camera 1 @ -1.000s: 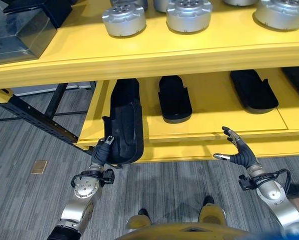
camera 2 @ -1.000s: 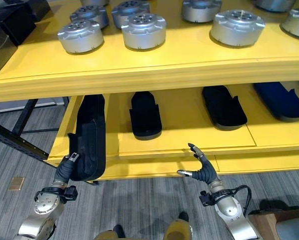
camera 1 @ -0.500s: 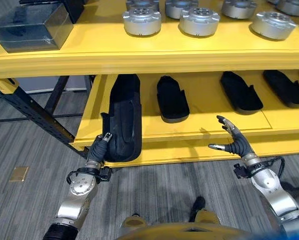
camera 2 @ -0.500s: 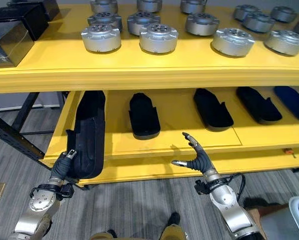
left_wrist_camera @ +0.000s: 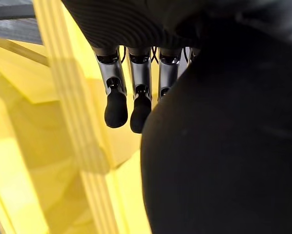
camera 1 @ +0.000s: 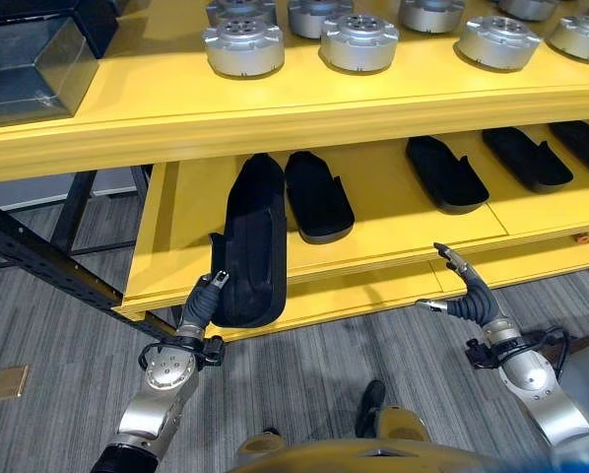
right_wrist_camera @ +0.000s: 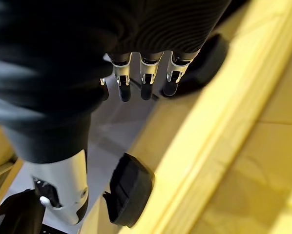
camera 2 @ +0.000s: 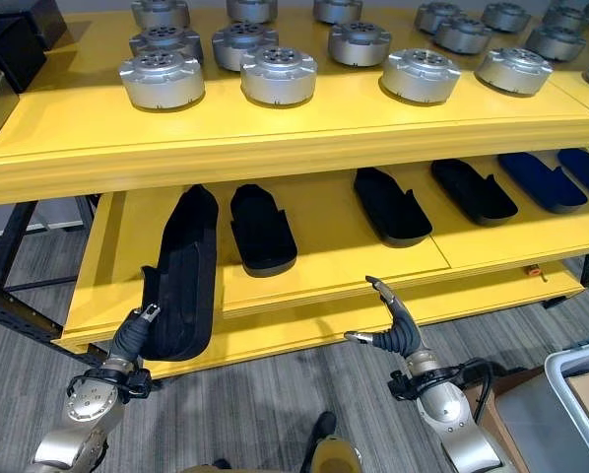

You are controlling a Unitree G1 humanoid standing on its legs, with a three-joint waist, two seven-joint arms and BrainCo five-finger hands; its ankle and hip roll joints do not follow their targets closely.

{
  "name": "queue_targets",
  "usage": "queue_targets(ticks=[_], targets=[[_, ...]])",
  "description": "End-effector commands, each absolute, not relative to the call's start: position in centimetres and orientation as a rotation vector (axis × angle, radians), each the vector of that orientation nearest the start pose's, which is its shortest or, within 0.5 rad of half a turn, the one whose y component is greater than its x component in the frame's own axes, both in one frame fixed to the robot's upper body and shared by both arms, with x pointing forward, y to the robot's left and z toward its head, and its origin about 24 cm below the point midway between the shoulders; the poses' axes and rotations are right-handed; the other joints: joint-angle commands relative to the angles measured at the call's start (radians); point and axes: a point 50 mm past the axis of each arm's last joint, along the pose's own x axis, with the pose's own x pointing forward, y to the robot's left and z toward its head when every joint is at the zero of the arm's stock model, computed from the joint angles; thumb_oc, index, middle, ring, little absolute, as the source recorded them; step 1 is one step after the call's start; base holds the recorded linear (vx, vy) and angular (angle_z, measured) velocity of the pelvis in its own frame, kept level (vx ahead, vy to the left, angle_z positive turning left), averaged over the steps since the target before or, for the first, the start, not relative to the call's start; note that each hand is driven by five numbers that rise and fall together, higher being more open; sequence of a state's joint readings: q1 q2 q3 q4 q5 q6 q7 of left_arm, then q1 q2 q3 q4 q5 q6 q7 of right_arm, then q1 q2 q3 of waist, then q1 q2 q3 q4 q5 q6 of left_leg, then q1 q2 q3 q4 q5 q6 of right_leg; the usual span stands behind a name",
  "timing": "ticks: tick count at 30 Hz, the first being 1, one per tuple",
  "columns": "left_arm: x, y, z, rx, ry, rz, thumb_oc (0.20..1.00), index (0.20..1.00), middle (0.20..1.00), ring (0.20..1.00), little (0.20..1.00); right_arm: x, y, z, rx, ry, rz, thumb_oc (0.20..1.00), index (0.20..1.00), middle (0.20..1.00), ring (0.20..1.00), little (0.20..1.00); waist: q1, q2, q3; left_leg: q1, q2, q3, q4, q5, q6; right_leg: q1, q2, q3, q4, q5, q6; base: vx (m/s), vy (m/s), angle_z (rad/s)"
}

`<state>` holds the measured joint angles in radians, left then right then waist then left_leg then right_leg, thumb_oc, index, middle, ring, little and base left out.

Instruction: Move parts from the plastic box to the shelf.

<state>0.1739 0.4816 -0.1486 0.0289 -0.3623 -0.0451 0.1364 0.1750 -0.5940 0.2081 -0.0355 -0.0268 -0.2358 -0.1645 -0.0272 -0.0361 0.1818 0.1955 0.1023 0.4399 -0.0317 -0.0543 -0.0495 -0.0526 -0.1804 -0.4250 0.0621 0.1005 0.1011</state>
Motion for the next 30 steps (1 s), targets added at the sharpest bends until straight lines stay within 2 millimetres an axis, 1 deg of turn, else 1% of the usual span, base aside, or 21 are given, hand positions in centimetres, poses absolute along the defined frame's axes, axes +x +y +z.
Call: queue_targets(ticks=[1, 3, 7, 8, 12, 13, 14, 15, 16, 17, 18, 19, 20, 21, 23, 24, 25, 26, 27, 28, 30], targets=[[22.6, 22.2, 4.3, 0.104, 0.021, 0.036, 0.2, 0.2, 0.2, 0.2, 0.2, 22.5, -20.4, 6.4, -0.576, -0.239, 0.115, 1.0, 1.0, 1.0, 1.0, 1.0, 0.011, 0.002, -0.036, -0.031, -0.075, -0.01, 0.045, -0.041, 0.054, 0.075, 0.02, 0.041, 0.001, -0.044, 0.068, 0.09, -0.091, 0.06], [22.6, 21.9, 4.2, 0.108, 0.027, 0.026, 0.2, 0.2, 0.2, 0.2, 0.2, 22.7, -20.4, 6.5, -0.596, -0.248, 0.106, 1.0, 1.0, 1.0, 1.0, 1.0, 0.016, 0.001, -0.046, -0.038, -0.072, -0.005, 0.062, -0.047, 0.052, 0.102, 0.034, 0.031, -0.011, -0.072, 0.048, 0.15, -0.154, 0.03], [22.6, 21.9, 4.3, 0.115, 0.022, 0.031, 0.2, 0.2, 0.2, 0.2, 0.2, 23.1, -20.3, 6.8, -0.621, -0.27, 0.102, 1.0, 1.0, 1.0, 1.0, 1.0, 0.023, -0.001, -0.051, -0.055, -0.061, 0.003, 0.102, -0.06, 0.05, 0.115, 0.038, 0.017, -0.005, -0.094, 0.031, 0.12, -0.167, 0.01], [22.7, 22.0, 4.5, 0.108, 0.014, 0.033, 0.2, 0.2, 0.2, 0.2, 0.2, 23.3, -20.2, 7.0, -0.635, -0.285, 0.101, 1.0, 1.0, 1.0, 1.0, 1.0, 0.026, -0.002, -0.051, -0.066, -0.054, 0.006, 0.133, -0.071, 0.049, 0.12, 0.038, 0.011, -0.001, -0.103, 0.023, 0.16, -0.257, 0.02], [22.8, 22.4, 4.6, 0.028, 0.017, 0.06, 0.2, 0.2, 0.2, 0.2, 0.2, 23.5, -20.0, 7.3, -0.633, -0.294, 0.127, 1.0, 1.0, 1.0, 1.0, 1.0, 0.029, -0.004, -0.044, -0.092, -0.04, 0.013, 0.213, -0.1, 0.048, 0.129, 0.039, 0.007, 0.011, -0.124, 0.006, 0.11, -0.185, 0.03], [22.7, 22.8, 4.6, 0.01, 0.018, 0.093, 0.2, 0.2, 0.2, 0.2, 0.2, 23.7, -19.8, 7.5, -0.63, -0.291, 0.147, 1.0, 1.0, 1.0, 1.0, 1.0, 0.032, -0.002, -0.034, -0.129, -0.011, 0.014, 0.301, -0.051, 0.018, 0.144, 0.046, 0.008, 0.013, -0.141, -0.012, 0.09, -0.221, 0.02], [22.8, 22.8, 4.6, 0.005, 0.015, 0.106, 0.2, 0.2, 0.2, 0.2, 0.2, 23.9, -19.7, 7.6, -0.635, -0.298, 0.161, 1.0, 1.0, 1.0, 1.0, 1.0, 0.033, -0.002, -0.026, -0.157, 0.009, 0.015, 0.363, -0.031, 0.0, 0.15, 0.051, 0.007, 0.012, -0.148, -0.024, 0.07, -0.196, 0.02], [22.9, 22.8, 4.6, 0.002, 0.014, 0.112, 0.2, 0.2, 0.2, 0.2, 0.2, 23.9, -19.6, 7.7, -0.64, -0.305, 0.17, 1.0, 1.0, 1.0, 1.0, 1.0, 0.033, -0.002, -0.022, -0.166, 0.013, 0.017, 0.384, -0.035, 0.0, 0.15, 0.049, 0.006, 0.015, -0.151, -0.027, 0.03, -0.143, 0.02], [23.0, 22.9, 4.6, -0.001, 0.012, 0.12, 0.2, 0.2, 0.2, 0.2, 0.2, 24.1, -19.3, 7.8, -0.651, -0.318, 0.184, 1.0, 1.0, 1.0, 1.0, 1.0, 0.036, -0.001, -0.013, -0.194, 0.025, 0.008, 0.445, -0.02, -0.01, 0.152, 0.049, 0.01, 0.017, -0.158, -0.036, 0.02, -0.127, 0.0], [23.1, 22.8, 4.6, -0.004, 0.015, 0.126, 0.2, 0.2, 0.2, 0.2, 0.2, 24.2, -19.1, 7.9, -0.654, -0.326, 0.194, 1.0, 1.0, 1.0, 1.0, 1.0, 0.044, 0.003, -0.002, -0.237, 0.044, -0.025, 0.506, 0.01, -0.03, 0.155, 0.053, 0.016, 0.018, -0.165, -0.044, 0.02, -0.123, -0.09], [23.1, 22.8, 4.5, -0.007, 0.018, 0.129, 0.2, 0.2, 0.2, 0.2, 0.2, 24.3, -19.0, 8.0, -0.656, -0.329, 0.197, 1.0, 1.0, 1.0, 1.0, 1.0, 0.046, 0.004, 0.001, -0.248, 0.055, -0.034, 0.52, 0.02, -0.035, 0.156, 0.054, 0.017, 0.019, -0.167, -0.047, 0.03, -0.065, -0.15], [23.0, 22.9, 4.5, -0.012, 0.021, 0.141, 0.2, 0.2, 0.2, 0.2, 0.2, 24.4, -18.9, 8.2, -0.662, -0.336, 0.203, 1.0, 1.0, 1.0, 1.0, 1.0, 0.047, 0.007, 0.004, -0.242, 0.082, -0.027, 0.494, 0.023, -0.035, 0.153, 0.054, 0.013, 0.027, -0.174, -0.051, 0.05, 0.062, -0.17], [22.8, 23.1, 4.5, -0.015, 0.021, 0.157, 0.2, 0.2, 0.2, 0.2, 0.2, 24.5, -18.9, 8.2, -0.669, -0.328, 0.207, 1.0, 1.0, 1.0, 1.0, 1.0, 0.044, 0.013, -0.001, -0.213, 0.109, -0.019, 0.416, 0.041, -0.037, 0.148, 0.053, 0.004, 0.035, -0.179, -0.054, 0.07, 0.146, -0.13], [22.5, 23.3, 4.5, -0.025, 0.016, 0.168, 0.2, 0.2, 0.2, 0.2, 0.2, 24.4, -19.0, 8.3, -0.679, -0.317, 0.208, 1.0, 1.0, 1.0, 1.0, 1.0, 0.04, 0.019, -0.009, -0.187, 0.125, -0.019, 0.349, 0.07, -0.047, 0.144, 0.05, 0.0, 0.039, -0.183, -0.056, 0.07, 0.229, -0.08], [22.2, 23.6, 4.5, -0.06, 0.012, 0.183, 0.2, 0.2, 0.2, 0.2, 0.2, 24.1, -19.3, 8.2, -0.684, -0.297, 0.217, 1.0, 1.0, 1.0, 1.0, 1.0, 0.04, 0.028, -0.019, -0.167, 0.158, -0.05, 0.257, 0.148, -0.078, 0.14, 0.047, 0.005, 0.041, -0.187, -0.056, 0.06, 0.258, -0.06], [21.9, 23.9, 4.5, -0.077, 0.016, 0.2, 0.2, 0.2, 0.2, 0.2, 0.2, 23.9, -19.4, 8.2, -0.685, -0.292, 0.228, 1.0, 1.0, 1.0, 1.0, 1.0, 0.039, 0.033, -0.024, -0.163, 0.199, -0.074, 0.198, 0.229, -0.107, 0.138, 0.04, 0.009, 0.045, -0.192, -0.056, 0.06, 0.29, -0.13], [21.8, 24.2, 4.5, -0.079, 0.013, 0.215, 0.2, 0.2, 0.2, 0.2, 0.2, 23.6, -19.4, 8.2, -0.686, -0.29, 0.238, 1.0, 1.0, 1.0, 1.0, 1.0, 0.031, 0.034, -0.027, -0.161, 0.245, -0.067, 0.167, 0.291, -0.127, 0.139, 0.026, 0.006, 0.05, -0.196, -0.059, 0.05, 0.293, -0.19], [21.8, 24.3, 4.5, -0.076, 0.009, 0.222, 0.2, 0.2, 0.2, 0.2, 0.2, 23.4, -19.5, 8.3, -0.687, -0.29, 0.243, 1.0, 1.0, 1.0, 1.0, 1.0, 0.025, 0.034, -0.027, -0.16, 0.268, -0.054, 0.159, 0.311, -0.132, 0.14, 0.015, 0.001, 0.054, -0.198, -0.059, 0.02, 0.284, -0.2], [22.1, 24.4, 4.4, -0.078, 0.005, 0.232, 0.2, 0.2, 0.2, 0.2, 0.2, 23.1, -19.5, 8.4, -0.69, -0.293, 0.254, 1.0, 1.0, 1.0, 1.0, 1.0, 0.01, 0.04, -0.031, -0.149, 0.287, -0.013, 0.151, 0.307, -0.138, 0.136, -0.005, -0.02, 0.078, -0.212, -0.059, -0.02, 0.372, -0.17], [22.4, 24.3, 4.5, -0.078, -0.001, 0.236, 0.2, 0.2, 0.2, 0.2, 0.2, 22.9, -19.4, 8.5, -0.689, -0.295, 0.266, 1.0, 1.0, 1.0, 1.0, 1.0, 0.002, 0.051, -0.035, -0.141, 0.283, -0.001, 0.144, 0.283, -0.135, 0.112, -0.024, -0.034, 0.13, -0.235, -0.061, -0.03, 0.332, -0.15], [22.6, 24.2, 4.3, -0.076, -0.001, 0.233, 0.2, 0.2, 0.2, 0.2, 0.2, 22.8, -19.3, 8.3, -0.695, -0.3, 0.273, 1.0, 1.0, 1.0, 1.0, 1.0, 0.0, 0.057, -0.033, -0.144, 0.276, -0.015, 0.15, 0.277, -0.13, 0.1, -0.031, -0.025, 0.16, -0.245, -0.063, 0.0, 0.264, -0.1]])
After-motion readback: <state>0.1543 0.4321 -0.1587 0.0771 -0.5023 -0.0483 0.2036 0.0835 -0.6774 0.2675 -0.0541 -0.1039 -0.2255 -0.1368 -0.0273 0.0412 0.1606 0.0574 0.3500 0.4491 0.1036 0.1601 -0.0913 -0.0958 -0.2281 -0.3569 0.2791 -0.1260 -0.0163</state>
